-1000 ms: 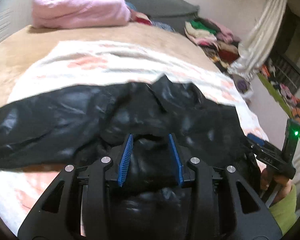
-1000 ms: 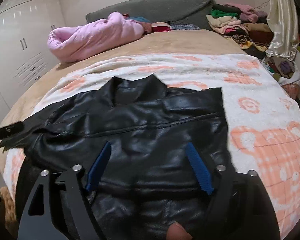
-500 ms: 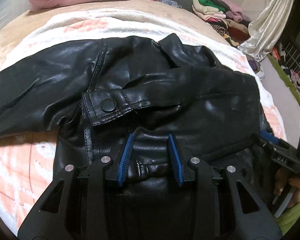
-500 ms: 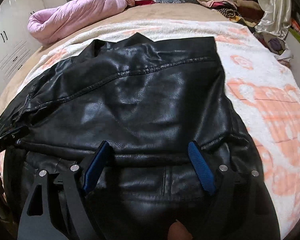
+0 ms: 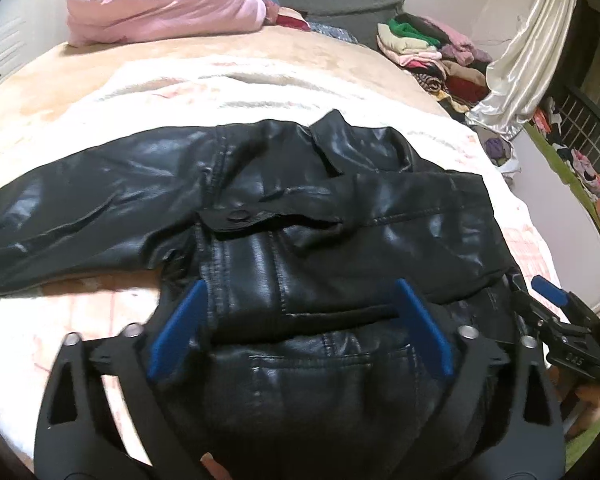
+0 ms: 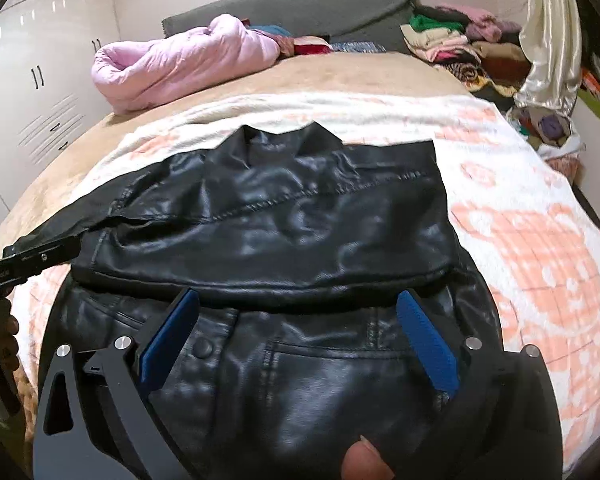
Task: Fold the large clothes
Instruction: 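Move the left tool to the other sleeve cuff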
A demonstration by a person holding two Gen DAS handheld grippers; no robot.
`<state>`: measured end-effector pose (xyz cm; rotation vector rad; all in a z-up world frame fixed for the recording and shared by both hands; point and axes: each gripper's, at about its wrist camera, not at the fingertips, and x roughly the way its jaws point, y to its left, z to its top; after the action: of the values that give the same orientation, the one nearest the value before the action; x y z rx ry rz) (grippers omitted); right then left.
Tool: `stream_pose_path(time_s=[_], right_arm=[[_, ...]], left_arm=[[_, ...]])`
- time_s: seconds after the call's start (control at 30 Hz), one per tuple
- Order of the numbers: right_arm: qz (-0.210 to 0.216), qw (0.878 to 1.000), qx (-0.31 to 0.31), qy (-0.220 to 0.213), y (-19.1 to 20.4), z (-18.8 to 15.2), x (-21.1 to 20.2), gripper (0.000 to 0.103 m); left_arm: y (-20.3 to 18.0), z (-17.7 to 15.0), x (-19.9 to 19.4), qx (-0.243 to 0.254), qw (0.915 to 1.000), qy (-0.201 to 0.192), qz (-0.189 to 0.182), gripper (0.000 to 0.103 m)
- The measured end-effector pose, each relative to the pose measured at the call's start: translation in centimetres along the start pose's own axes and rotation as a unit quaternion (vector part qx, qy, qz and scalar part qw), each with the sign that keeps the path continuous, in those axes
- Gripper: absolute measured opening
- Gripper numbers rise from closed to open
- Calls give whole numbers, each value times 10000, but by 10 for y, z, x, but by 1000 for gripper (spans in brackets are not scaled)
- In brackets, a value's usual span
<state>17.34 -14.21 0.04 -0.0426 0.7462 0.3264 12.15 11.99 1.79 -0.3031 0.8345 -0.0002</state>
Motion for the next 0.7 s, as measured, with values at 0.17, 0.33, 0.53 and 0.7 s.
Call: stream_pose_path(time_s=[0.17, 0.33, 0.53, 0.7], right_arm=[[57, 9997, -202, -137, 21, 8, -8, 99], [84, 9988, -431, -214, 49, 15, -11, 99], [185, 9970, -689, -296, 83, 22, -13, 99], [280, 9954, -849, -358, 113, 29, -10, 99]], left_arm=[[10, -1, -16, 11, 9998, -138, 126, 93], [23, -1, -27, -62, 9996, -233, 157, 93], [45, -4, -41, -200, 9989, -342, 240, 93], [66, -6, -50, -338, 9979, -426, 360, 93]])
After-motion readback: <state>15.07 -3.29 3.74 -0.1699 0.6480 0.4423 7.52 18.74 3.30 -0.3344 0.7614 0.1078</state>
